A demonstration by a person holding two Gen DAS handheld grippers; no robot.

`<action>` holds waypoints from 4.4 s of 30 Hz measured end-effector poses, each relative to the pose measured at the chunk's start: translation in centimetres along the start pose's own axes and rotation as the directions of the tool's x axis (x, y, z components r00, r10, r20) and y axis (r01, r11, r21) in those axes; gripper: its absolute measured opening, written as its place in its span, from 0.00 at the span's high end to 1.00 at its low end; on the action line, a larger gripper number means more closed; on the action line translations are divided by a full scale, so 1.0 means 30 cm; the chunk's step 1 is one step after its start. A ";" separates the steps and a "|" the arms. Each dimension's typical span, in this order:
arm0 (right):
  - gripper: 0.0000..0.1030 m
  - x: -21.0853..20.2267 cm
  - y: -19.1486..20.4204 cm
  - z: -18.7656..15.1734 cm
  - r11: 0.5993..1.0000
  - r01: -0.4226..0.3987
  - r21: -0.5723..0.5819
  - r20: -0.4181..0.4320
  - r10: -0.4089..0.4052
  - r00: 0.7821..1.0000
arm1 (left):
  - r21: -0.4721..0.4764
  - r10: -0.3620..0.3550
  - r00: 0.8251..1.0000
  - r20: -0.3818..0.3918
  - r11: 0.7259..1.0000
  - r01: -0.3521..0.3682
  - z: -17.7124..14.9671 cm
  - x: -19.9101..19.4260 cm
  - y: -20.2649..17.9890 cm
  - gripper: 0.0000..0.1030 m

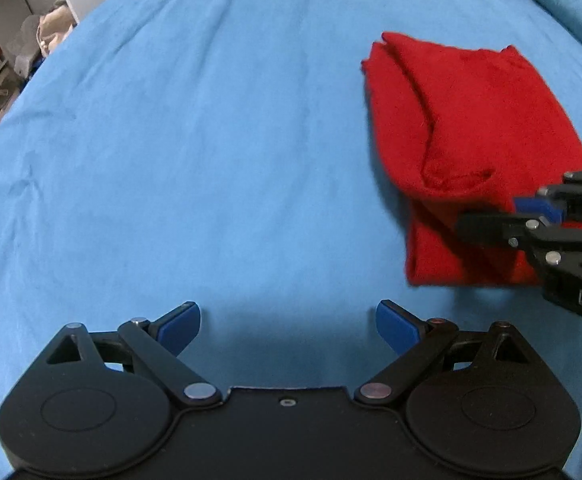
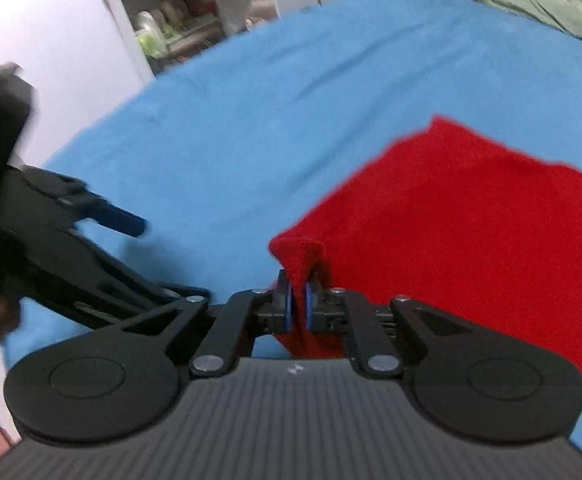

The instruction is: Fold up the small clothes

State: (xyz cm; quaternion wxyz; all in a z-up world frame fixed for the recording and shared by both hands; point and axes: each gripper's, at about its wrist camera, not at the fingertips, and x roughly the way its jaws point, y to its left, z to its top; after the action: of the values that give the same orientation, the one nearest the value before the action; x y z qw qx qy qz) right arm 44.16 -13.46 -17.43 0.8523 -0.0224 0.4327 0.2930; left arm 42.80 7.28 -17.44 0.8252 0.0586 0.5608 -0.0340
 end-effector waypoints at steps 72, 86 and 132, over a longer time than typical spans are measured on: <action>0.01 -0.117 -0.614 -0.039 0.768 0.147 0.623 -0.097 -0.110 0.989 | -0.149 -0.391 0.920 0.013 0.909 0.389 0.437 0.204 -0.138 0.18; 0.61 -0.127 -0.533 0.031 0.835 0.101 0.541 -0.009 -0.114 0.993 | -0.138 -0.399 0.917 0.012 0.908 0.396 0.447 0.166 -0.195 0.67; 0.10 -0.545 -0.523 -0.675 0.769 0.257 0.586 0.090 -0.376 0.922 | -0.024 -0.229 0.953 0.199 0.971 0.238 -0.129 0.019 -0.450 0.15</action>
State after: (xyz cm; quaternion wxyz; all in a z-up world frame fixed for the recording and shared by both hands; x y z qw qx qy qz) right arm 30.21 -40.19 -21.18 0.8970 0.1868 0.4006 0.0045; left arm 37.79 -5.58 -20.17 0.8675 -0.0316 0.4808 -0.1234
